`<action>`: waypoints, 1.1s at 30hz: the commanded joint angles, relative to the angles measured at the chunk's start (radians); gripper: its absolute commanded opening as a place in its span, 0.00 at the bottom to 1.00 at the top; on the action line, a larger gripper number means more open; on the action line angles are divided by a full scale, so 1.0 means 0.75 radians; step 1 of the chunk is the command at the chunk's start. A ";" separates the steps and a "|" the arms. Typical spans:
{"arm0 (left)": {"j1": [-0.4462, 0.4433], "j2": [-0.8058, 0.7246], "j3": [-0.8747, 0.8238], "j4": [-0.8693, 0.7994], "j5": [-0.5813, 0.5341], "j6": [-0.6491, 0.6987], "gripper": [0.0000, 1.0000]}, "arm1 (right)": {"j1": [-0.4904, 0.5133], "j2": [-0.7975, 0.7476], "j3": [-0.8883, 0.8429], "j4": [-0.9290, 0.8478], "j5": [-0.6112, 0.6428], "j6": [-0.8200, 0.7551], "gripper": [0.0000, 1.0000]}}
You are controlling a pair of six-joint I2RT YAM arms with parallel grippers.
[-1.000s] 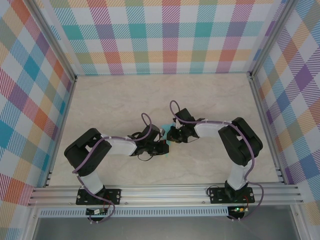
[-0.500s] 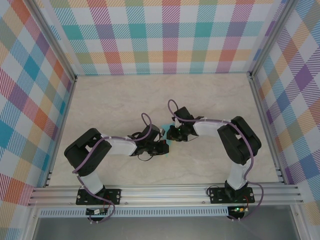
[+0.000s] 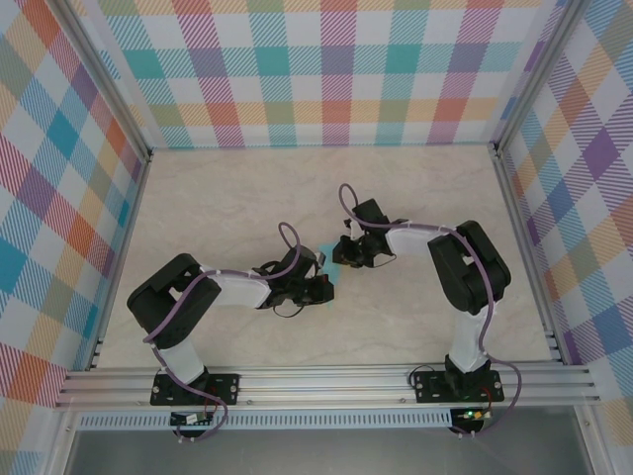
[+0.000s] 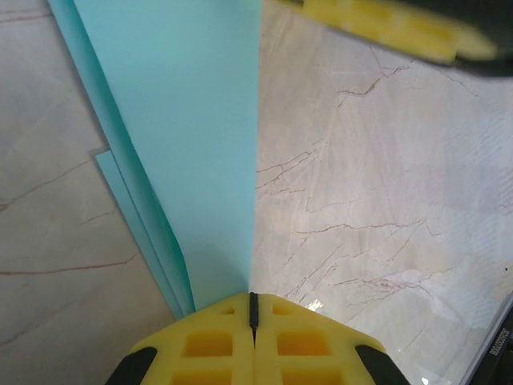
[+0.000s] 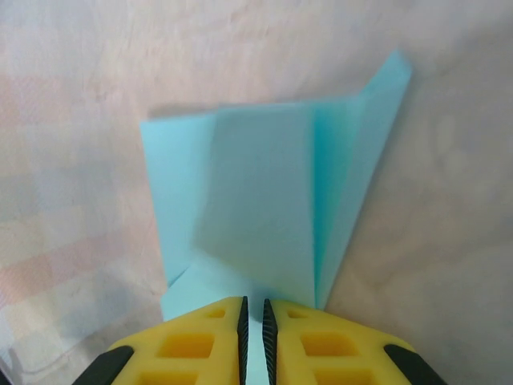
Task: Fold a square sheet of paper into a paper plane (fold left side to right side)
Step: Fold the wing for the fifth time at the center of the table.
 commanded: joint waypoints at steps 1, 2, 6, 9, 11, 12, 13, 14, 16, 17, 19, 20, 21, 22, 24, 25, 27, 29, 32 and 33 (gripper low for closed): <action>-0.015 0.053 -0.063 -0.189 -0.021 -0.002 0.00 | -0.056 0.053 0.048 0.049 0.157 -0.053 0.17; -0.014 0.052 -0.063 -0.189 -0.020 -0.001 0.00 | -0.060 0.063 0.061 0.040 0.159 -0.060 0.17; -0.014 0.050 -0.066 -0.189 -0.020 -0.002 0.00 | -0.086 0.099 0.102 0.025 0.167 -0.069 0.17; -0.013 0.044 -0.070 -0.189 -0.022 -0.004 0.00 | -0.115 0.117 0.131 0.023 0.161 -0.069 0.17; -0.014 0.040 -0.072 -0.189 -0.024 -0.003 0.00 | -0.132 0.130 0.156 0.014 0.153 -0.072 0.17; -0.013 0.040 -0.071 -0.189 -0.024 -0.003 0.00 | -0.139 0.139 0.171 0.011 0.144 -0.076 0.17; -0.015 0.038 -0.072 -0.188 -0.024 -0.004 0.00 | -0.144 0.147 0.184 0.008 0.141 -0.079 0.17; -0.014 0.039 -0.073 -0.187 -0.024 -0.006 0.00 | -0.148 0.155 0.198 0.003 0.137 -0.079 0.17; -0.012 0.038 -0.075 -0.188 -0.024 -0.007 0.00 | -0.155 0.169 0.226 -0.006 0.132 -0.084 0.17; -0.013 0.039 -0.074 -0.187 -0.023 -0.007 0.00 | -0.159 0.176 0.238 -0.011 0.132 -0.084 0.17; -0.014 0.035 -0.074 -0.189 -0.025 -0.006 0.00 | -0.168 0.189 0.260 -0.019 0.134 -0.086 0.17; -0.014 0.032 -0.076 -0.189 -0.026 -0.007 0.00 | -0.177 0.194 0.268 -0.019 0.134 -0.085 0.17; -0.015 0.030 -0.076 -0.191 -0.028 -0.009 0.00 | -0.184 0.198 0.274 -0.020 0.134 -0.082 0.17; -0.013 0.029 -0.077 -0.193 -0.028 -0.009 0.00 | -0.191 0.200 0.280 -0.022 0.134 -0.081 0.17; -0.012 0.025 -0.076 -0.195 -0.029 -0.008 0.00 | -0.209 0.198 0.290 -0.023 0.136 -0.080 0.17; -0.012 0.024 -0.077 -0.194 -0.030 -0.009 0.00 | -0.216 0.194 0.293 -0.026 0.136 -0.084 0.18; -0.014 0.020 -0.076 -0.195 -0.030 -0.009 0.00 | -0.230 0.177 0.303 -0.037 0.138 -0.092 0.18; -0.015 0.016 -0.076 -0.195 -0.032 -0.008 0.00 | -0.239 0.148 0.311 -0.053 0.140 -0.108 0.18; -0.013 0.004 -0.075 -0.197 -0.034 -0.009 0.00 | -0.239 0.051 0.265 -0.062 0.123 -0.121 0.18; -0.014 0.000 -0.071 -0.197 -0.036 -0.008 0.00 | -0.239 0.005 0.226 -0.053 0.105 -0.111 0.18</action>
